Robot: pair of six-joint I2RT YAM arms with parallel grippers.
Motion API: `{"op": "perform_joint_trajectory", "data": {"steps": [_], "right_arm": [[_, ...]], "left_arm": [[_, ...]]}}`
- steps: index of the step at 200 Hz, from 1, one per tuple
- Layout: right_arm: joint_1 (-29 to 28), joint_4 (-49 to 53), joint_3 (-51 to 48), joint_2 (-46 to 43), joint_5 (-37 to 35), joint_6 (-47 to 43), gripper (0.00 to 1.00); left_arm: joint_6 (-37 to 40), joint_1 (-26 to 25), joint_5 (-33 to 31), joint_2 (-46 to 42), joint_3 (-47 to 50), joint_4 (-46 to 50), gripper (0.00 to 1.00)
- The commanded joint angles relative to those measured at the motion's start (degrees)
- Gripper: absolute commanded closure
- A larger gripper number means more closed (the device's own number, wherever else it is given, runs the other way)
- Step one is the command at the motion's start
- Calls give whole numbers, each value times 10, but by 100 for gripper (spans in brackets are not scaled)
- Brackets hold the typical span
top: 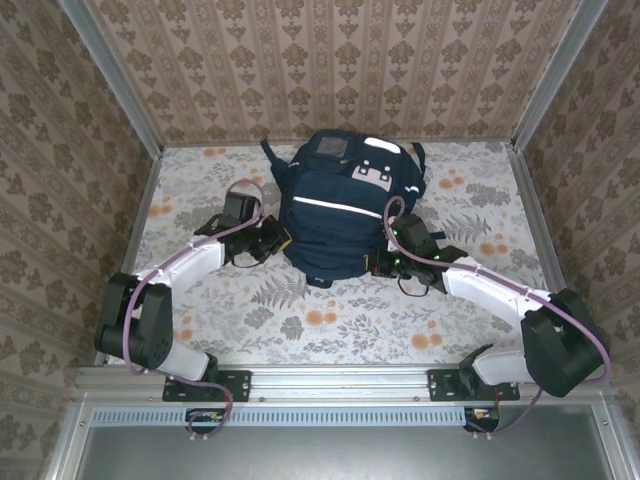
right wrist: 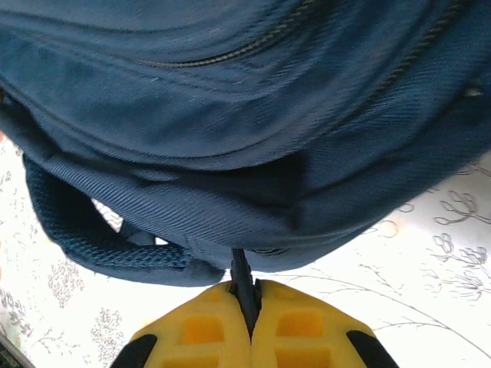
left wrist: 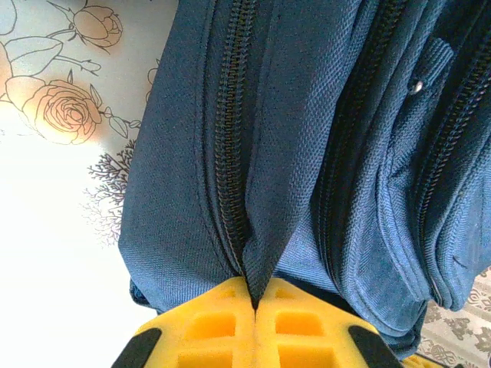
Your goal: Pack the student bag
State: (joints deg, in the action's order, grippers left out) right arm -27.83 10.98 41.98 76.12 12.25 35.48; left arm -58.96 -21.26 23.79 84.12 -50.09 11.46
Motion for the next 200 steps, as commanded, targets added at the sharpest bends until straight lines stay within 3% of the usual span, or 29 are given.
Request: {"op": "perform_joint_trajectory", "data": {"steps": [1,93,108,127,164,200], "right_arm": [[59,107,-29,8,-130,9,99],[183,53,3,76,-178,50,91],[187,48,20,86,-149,40,79],[174,51,24,67,-122,24,51],[158,89,-20,-98,-165,9,2],[159,121,-22,-234,-192,-19,0]], "left_arm": [[24,58,-139,-21,-13,52,100],[27,55,-126,-9,-5,40,100],[25,41,-121,-8,-2,32,100],[28,0,-113,-6,-2,25,100],[49,-66,-73,-32,32,20,100],[129,-157,-51,-45,36,25,100]]}}
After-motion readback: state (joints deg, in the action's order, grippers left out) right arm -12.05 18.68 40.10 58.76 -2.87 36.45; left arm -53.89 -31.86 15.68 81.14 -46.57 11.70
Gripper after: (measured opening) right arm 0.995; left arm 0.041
